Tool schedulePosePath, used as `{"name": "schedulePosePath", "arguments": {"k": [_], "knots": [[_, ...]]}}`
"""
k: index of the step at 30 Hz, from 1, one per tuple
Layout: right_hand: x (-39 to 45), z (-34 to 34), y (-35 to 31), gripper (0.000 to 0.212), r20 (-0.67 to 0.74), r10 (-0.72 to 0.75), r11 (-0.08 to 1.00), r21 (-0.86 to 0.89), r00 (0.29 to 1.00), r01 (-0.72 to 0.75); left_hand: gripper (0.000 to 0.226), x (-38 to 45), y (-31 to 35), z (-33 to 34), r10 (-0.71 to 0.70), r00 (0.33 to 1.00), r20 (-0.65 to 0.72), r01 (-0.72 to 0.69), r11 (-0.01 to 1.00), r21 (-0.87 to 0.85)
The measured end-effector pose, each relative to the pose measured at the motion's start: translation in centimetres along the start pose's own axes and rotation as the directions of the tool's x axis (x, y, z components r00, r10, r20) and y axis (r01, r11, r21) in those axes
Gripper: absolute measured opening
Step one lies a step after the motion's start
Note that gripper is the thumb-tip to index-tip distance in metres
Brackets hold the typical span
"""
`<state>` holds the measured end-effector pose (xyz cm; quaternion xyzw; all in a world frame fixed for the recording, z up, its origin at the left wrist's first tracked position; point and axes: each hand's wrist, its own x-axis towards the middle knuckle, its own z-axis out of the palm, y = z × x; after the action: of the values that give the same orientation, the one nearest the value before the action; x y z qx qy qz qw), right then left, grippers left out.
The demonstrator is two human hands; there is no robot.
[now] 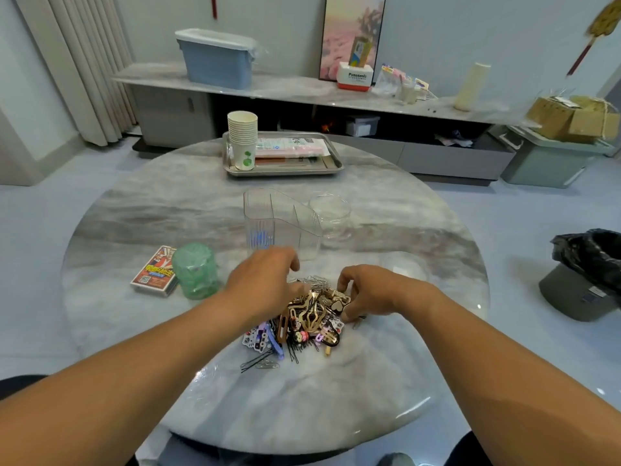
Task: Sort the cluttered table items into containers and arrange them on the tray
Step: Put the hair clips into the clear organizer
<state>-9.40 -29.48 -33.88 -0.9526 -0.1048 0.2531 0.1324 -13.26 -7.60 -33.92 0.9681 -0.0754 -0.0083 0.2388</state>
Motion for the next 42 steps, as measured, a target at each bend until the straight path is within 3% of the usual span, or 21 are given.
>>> {"name": "schedulePosePath", "arguments": {"k": [3,7,10,15,19,21,24,26,29,33,35,38,40,42], "knots": [[-0.1,0.0,0.3,0.043,0.006,-0.001,1.000,0.025,1.000,0.001,0.058,-0.3,-0.3,1.1,-0.068,0.981,0.179,0.066,0.998,0.020],[-0.3,-0.5,0.7,0.038,-0.014,-0.012,0.999,0.036,1.000,0.013,0.060,0.6,-0.5,1.2,-0.127,0.965,0.227,0.130,0.991,0.003],[-0.3,-0.9,1.0,0.038,-0.012,-0.018,0.996,0.086,1.000,0.019,0.048,0.9,-0.5,1.4,-0.153,0.955,0.255,0.160,0.987,-0.010],[-0.2,-2.0,1.2,0.028,-0.031,-0.020,0.965,0.260,0.999,0.027,0.006,1.1,-0.4,0.9,-0.096,0.985,0.142,0.102,0.994,-0.040],[-0.6,-3.5,1.2,0.016,-0.068,-0.038,0.921,0.386,0.997,0.062,0.009,2.0,-0.3,-0.2,-0.124,0.989,0.078,0.140,0.959,-0.245],[-0.7,-4.2,1.0,0.005,-0.096,-0.018,0.865,0.497,0.995,0.064,0.009,2.2,-0.3,-0.4,-0.211,0.965,0.157,0.262,0.823,-0.504],[-0.9,-4.7,0.8,0.003,-0.076,0.056,0.770,0.638,0.996,0.005,0.017,2.3,0.0,-0.5,-0.308,0.882,0.356,0.466,0.462,-0.755],[-1.0,-5.0,0.7,0.005,-0.013,0.112,0.691,0.719,0.994,-0.069,0.020,2.3,0.2,-0.4,-0.329,0.837,0.437,0.532,0.307,-0.789],[-1.3,-5.7,0.8,0.009,0.085,0.156,0.537,0.829,0.984,-0.157,0.026,2.2,0.4,-0.4,-0.301,0.802,0.516,0.576,0.162,-0.801],[-1.6,-6.4,0.4,0.008,0.087,0.065,0.392,0.914,0.994,-0.106,0.027,1.8,1.3,-0.4,-0.172,0.798,0.577,0.577,-0.057,-0.815],[-1.6,-6.4,-0.1,0.008,0.065,0.002,0.411,0.910,0.998,-0.060,0.035,1.7,1.7,-0.6,-0.097,0.806,0.584,0.569,-0.149,-0.809],[-1.4,-5.6,-1.1,0.009,0.010,-0.052,0.488,0.873,0.999,0.017,0.065,2.0,2.1,-0.5,-0.020,0.813,0.582,0.562,-0.235,-0.793],[-1.1,-5.0,-1.7,0.017,-0.051,-0.057,0.542,0.837,0.997,0.074,0.070,1.9,2.2,-0.4,-0.011,0.816,0.578,0.560,-0.229,-0.796],[-0.9,-4.5,-2.3,0.019,-0.106,-0.060,0.559,0.820,0.993,0.121,0.064,1.8,2.2,-0.2,-0.030,0.826,0.563,0.552,-0.156,-0.819]]}}
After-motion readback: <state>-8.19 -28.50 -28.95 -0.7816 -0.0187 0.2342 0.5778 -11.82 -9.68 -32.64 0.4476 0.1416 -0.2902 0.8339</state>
